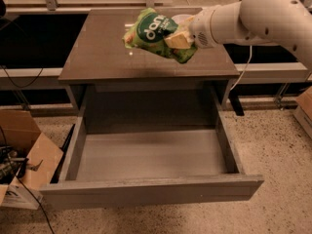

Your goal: Pick green rice chip bag from top drawer and place on counter

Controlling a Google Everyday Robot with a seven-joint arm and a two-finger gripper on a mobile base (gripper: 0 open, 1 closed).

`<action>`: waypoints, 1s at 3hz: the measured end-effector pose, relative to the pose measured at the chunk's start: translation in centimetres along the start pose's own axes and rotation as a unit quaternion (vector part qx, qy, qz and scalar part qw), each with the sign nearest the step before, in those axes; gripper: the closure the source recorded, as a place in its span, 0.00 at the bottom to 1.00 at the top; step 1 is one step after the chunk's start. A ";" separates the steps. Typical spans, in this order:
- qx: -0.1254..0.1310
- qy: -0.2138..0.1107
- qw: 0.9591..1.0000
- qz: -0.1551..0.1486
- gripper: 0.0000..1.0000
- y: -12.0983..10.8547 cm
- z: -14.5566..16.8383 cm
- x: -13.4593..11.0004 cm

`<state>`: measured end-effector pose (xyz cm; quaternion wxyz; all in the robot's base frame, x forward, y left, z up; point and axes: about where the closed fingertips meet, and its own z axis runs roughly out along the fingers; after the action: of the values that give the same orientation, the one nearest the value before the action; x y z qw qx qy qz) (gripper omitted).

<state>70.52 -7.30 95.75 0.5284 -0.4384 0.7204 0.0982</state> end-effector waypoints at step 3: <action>-0.061 -0.003 0.998 0.023 0.52 0.1 14.1 1.2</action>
Offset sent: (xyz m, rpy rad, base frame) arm 0.1378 0.1156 -0.1059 0.1212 0.1853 0.1162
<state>79.88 0.67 88.70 0.5003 -0.4531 0.7212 0.1556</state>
